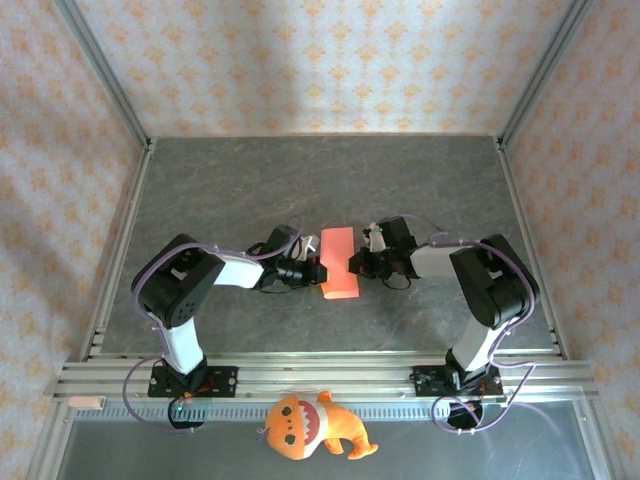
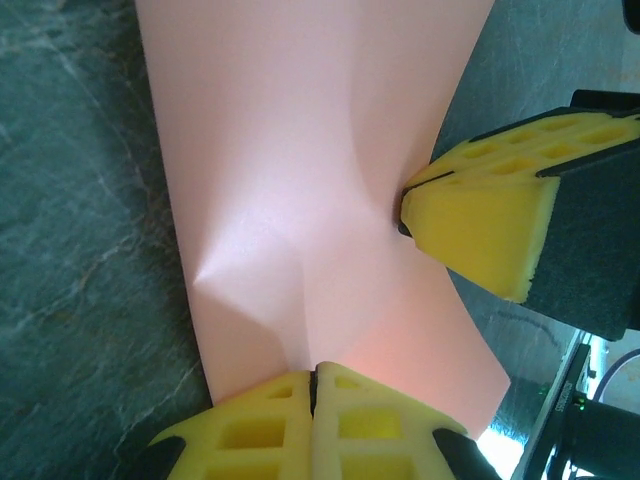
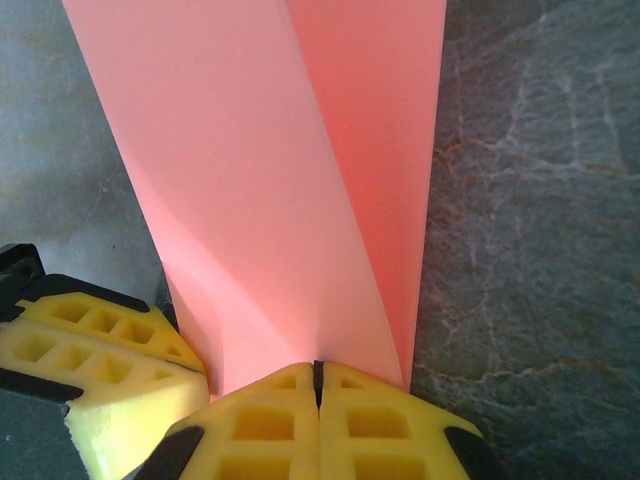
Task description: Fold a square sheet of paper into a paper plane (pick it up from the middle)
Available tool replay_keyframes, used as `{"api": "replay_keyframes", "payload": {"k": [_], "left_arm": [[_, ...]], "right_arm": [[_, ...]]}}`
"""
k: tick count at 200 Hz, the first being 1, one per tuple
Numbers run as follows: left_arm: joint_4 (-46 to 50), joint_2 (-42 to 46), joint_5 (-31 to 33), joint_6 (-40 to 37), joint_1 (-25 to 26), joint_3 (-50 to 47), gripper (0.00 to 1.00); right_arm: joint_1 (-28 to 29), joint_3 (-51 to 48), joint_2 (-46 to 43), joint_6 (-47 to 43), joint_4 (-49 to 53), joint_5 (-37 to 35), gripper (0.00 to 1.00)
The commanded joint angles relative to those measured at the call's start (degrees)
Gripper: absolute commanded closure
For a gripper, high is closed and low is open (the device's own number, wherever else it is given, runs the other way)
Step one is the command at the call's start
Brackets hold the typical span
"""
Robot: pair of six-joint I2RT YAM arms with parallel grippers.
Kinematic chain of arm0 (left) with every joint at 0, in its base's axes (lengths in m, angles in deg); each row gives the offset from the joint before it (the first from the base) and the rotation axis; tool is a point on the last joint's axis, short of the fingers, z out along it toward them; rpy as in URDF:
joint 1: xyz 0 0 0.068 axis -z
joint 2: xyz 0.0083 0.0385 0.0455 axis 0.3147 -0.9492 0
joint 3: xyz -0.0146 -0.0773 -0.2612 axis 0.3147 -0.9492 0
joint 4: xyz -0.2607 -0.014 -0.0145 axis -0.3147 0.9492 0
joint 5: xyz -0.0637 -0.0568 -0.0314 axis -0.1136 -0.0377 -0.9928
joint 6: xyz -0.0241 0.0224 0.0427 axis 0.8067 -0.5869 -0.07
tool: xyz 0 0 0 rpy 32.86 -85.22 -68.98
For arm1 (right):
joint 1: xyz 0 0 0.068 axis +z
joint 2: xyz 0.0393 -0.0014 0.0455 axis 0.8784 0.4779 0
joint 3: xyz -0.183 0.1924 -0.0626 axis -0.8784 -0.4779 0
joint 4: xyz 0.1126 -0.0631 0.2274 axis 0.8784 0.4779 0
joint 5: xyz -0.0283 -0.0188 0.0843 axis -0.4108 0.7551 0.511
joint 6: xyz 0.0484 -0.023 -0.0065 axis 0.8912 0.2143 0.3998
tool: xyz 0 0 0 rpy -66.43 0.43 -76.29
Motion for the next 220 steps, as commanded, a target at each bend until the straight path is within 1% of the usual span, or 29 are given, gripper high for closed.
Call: {"api": "replay_keyframes", "payload": {"k": [1,31,51,74,92,135,155,182,200,220], "left_arm": [[8.8,0.6,4.6,-2.0,-0.5,-1.4,1.00],[8.2,6.8,3.7,1.4,0.2,0.9,1.00],[5.2,8.2,1.5,3.7,0.9,1.4,1.00],[3.7,6.6,0.3,4.8,1.4,1.9,1.00],[3.6,4.8,0.7,4.5,1.9,1.8,1.00],[-0.1,0.6,0.2,4.7,2.0,-1.9,1.00],[3.0,-0.6,2.4,2.7,2.0,-3.3,1.00],[8.0,1.4,5.5,0.6,2.0,-4.3,1.00],[9.2,3.2,5.4,-0.1,2.0,-3.5,1.00],[8.2,6.1,4.7,0.9,2.7,-2.2,1.00]], "right_arm": [[-0.6,-4.5,3.8,-0.2,13.4,-11.8,1.00],[-0.6,-3.9,3.5,-0.3,14.1,-11.9,1.00],[-0.5,-3.3,3.5,0.0,14.1,-12.0,1.00],[-0.5,-3.0,3.9,0.2,14.1,-11.8,1.00],[-0.6,-3.2,3.8,0.4,14.0,-11.9,1.00],[-0.6,-3.7,3.9,0.6,13.6,-11.9,1.00],[-0.5,-4.1,3.8,0.7,13.4,-11.8,1.00],[-0.6,-4.6,3.5,1.4,12.5,-11.3,1.00],[-0.6,-4.7,3.5,1.9,12.3,-11.2,1.00],[-0.6,-4.8,3.5,2.1,12.0,-11.0,1.00]]}}
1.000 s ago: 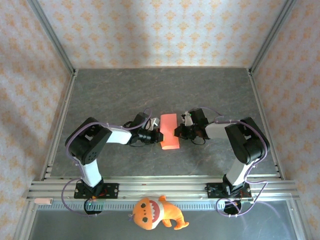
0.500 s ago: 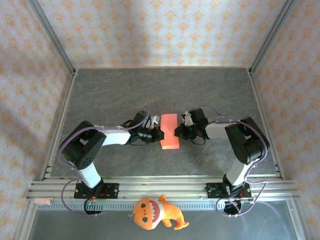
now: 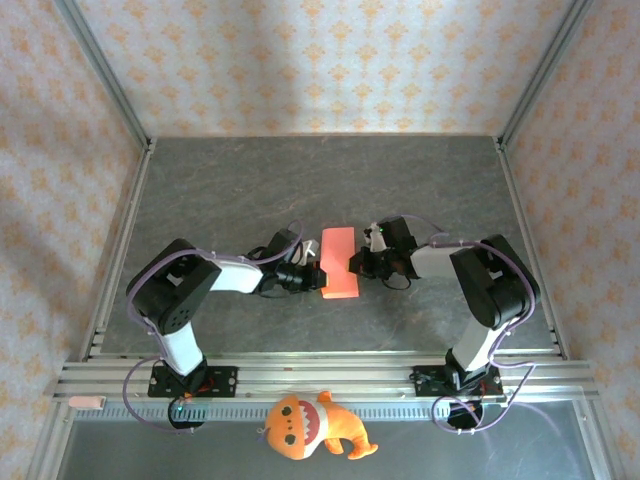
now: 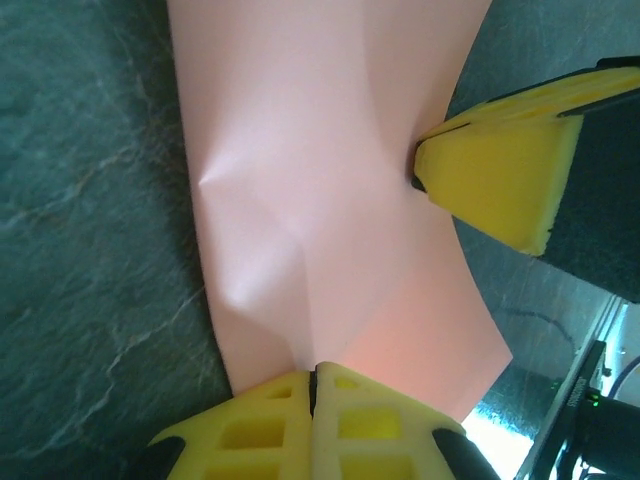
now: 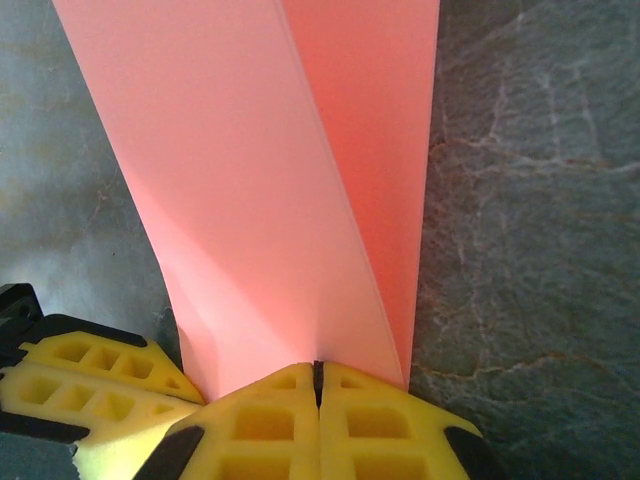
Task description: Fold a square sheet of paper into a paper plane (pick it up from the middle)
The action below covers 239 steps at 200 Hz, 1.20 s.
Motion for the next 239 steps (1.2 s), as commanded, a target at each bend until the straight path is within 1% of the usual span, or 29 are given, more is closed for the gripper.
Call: {"api": "replay_keyframes", "payload": {"k": [1,27,60,80,132,151,173,190,208,239], "left_arm": [[5.8,3.1,2.0,-1.0,0.6,-0.5,1.00],[4.9,4.2,0.2,0.1,1.6,2.3,1.00],[1.5,1.9,-2.5,1.5,2.5,3.3,1.00],[3.5,0.1,-0.9,0.4,2.6,3.4,1.00],[1.7,-1.4,-0.1,-0.5,2.2,-2.1,1.00],[2.4,-0.4,0.5,-0.8,2.0,-4.4,1.00],[2.7,2.1,-1.1,-1.6,2.0,-6.6,1.00],[4.7,4.9,-1.2,-2.5,2.0,-6.1,1.00],[5.3,7.8,0.7,-2.1,1.7,-4.5,1.00],[-1.2,7.7,-1.7,1.2,-0.3,-2.0,1.00]], "right_arm": [[-0.6,-4.6,3.6,0.5,12.2,-10.6,1.00],[-0.6,-4.9,3.3,0.7,12.0,-10.6,1.00],[-0.6,-4.5,3.6,0.8,12.3,-10.6,1.00],[-0.6,-4.7,3.1,0.8,12.4,-10.8,1.00],[-0.6,-4.8,3.2,0.5,12.6,-10.7,1.00],[-0.6,-5.0,3.2,0.4,12.4,-10.7,1.00],[-0.6,-5.2,3.5,0.5,12.2,-10.6,1.00],[-0.6,-5.2,3.5,0.4,12.1,-10.5,1.00],[-0.6,-5.2,3.5,0.2,12.4,-10.6,1.00],[-0.6,-4.9,3.3,0.1,12.6,-10.6,1.00]]}}
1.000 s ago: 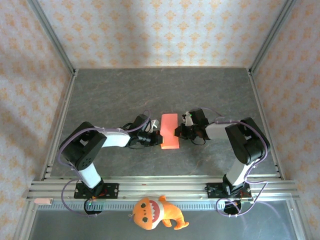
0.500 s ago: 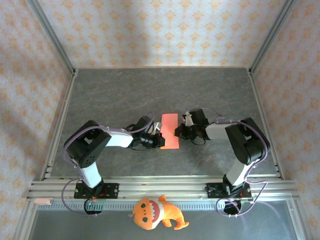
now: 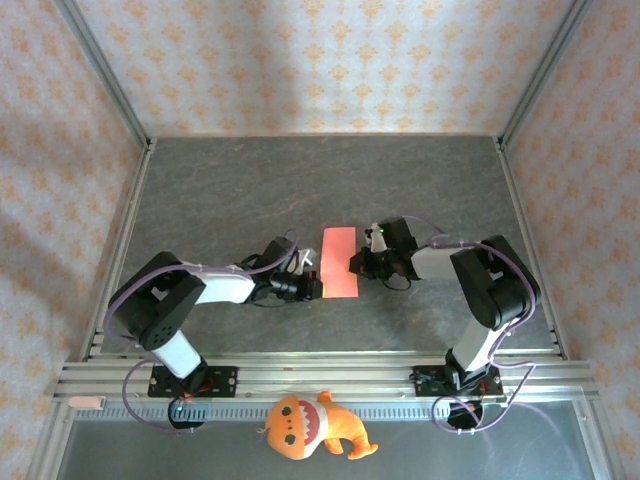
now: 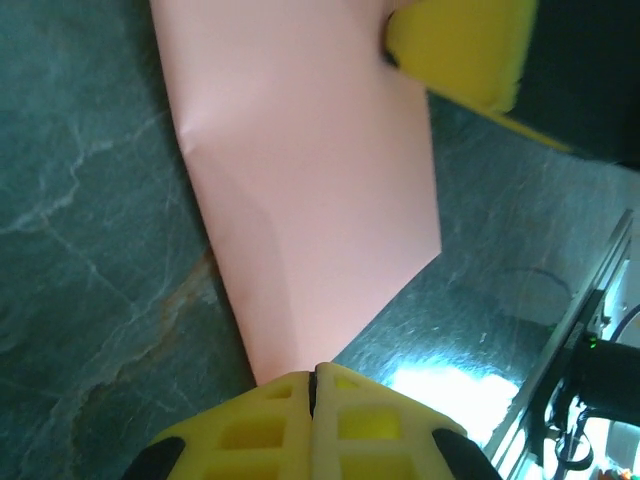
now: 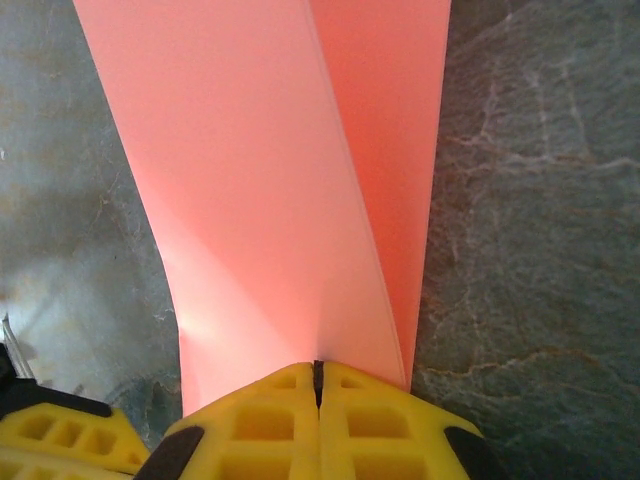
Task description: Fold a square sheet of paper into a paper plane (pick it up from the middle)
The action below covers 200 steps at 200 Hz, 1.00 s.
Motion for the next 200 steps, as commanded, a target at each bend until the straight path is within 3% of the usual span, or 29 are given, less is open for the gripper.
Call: {"api": "replay_keyframes", "payload": {"k": [1,41,78,138,174,200], "left_arm": [[-3.4,0.5,-1.0,2.0,-1.7,2.7,1.00],[-1.3,-6.4,0.1,0.8,-2.1,7.8,1.00],[1.1,-9.5,-1.4,-2.7,-2.2,6.5,1.00],[5.6,-0.1,1.9,-8.4,-2.1,-4.6,1.00],[1.9,7.1,4.0,-3.7,-1.8,-3.4,1.00],[-5.0,5.9,1.4,1.2,-1.8,-1.0,1.00]], "right_arm": [[-0.6,-4.1,3.6,-0.7,13.7,-10.3,1.00],[-0.6,-4.3,4.0,-0.8,13.6,-10.5,1.00],[-0.6,-4.8,3.7,-0.7,13.3,-10.6,1.00],[-0.6,-4.9,4.0,-0.6,12.9,-10.4,1.00],[-0.6,-4.9,3.9,-0.8,13.2,-10.5,1.00],[-0.6,-4.9,3.8,-0.8,13.3,-10.6,1.00]]}}
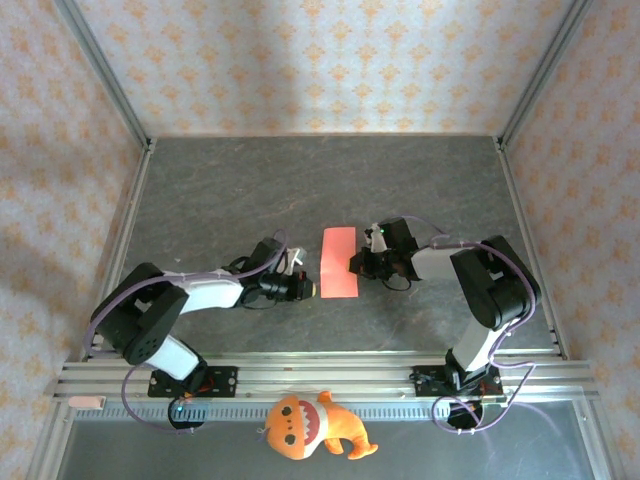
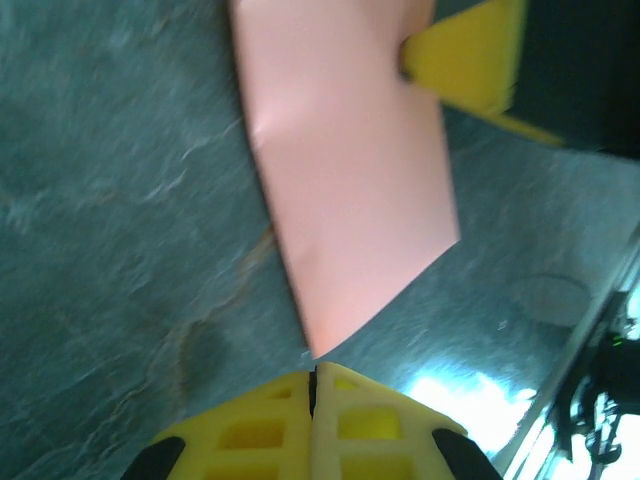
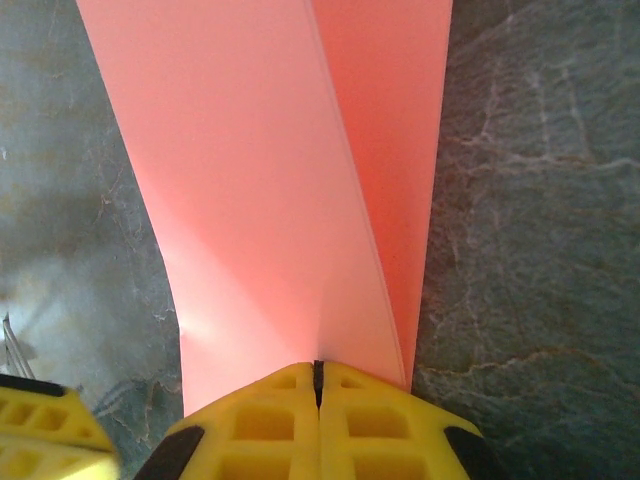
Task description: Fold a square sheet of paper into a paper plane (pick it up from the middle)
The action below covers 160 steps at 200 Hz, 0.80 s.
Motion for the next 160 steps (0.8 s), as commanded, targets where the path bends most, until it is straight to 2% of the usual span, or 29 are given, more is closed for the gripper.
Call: {"api": "replay_keyframes", "payload": {"k": [1,25,44,68,103,160], "left_arm": [[-6.8,-0.6,-0.8,4.7,0.0,2.8,1.00],[-14.1,-6.2,-5.8,8.6,0.3,4.6,1.00],[-14.3,-10.1,-8.2,8.4,1.2,6.3,1.00],[-9.1,-12.8,-5.6,5.2,2.4,7.2,1.00],[-4.8,-13.0,-3.5,1.2,2.6,2.5,1.00],[2.1,-6.5,-0.9,-2.9,3.0,-0.9,1.00]], "right_arm": [[-0.6,-4.5,3.9,-0.8,14.0,-10.6,1.00],[-0.5,-4.4,4.0,-0.7,13.8,-10.3,1.00],[-0.6,-4.5,4.1,-0.6,13.6,-10.3,1.00],[-0.6,-4.6,4.3,-0.9,13.6,-10.2,1.00],[-0.6,-4.7,4.6,-1.4,13.7,-10.2,1.00],[-0.6,-4.1,4.5,-2.8,14.6,-10.2,1.00]]}}
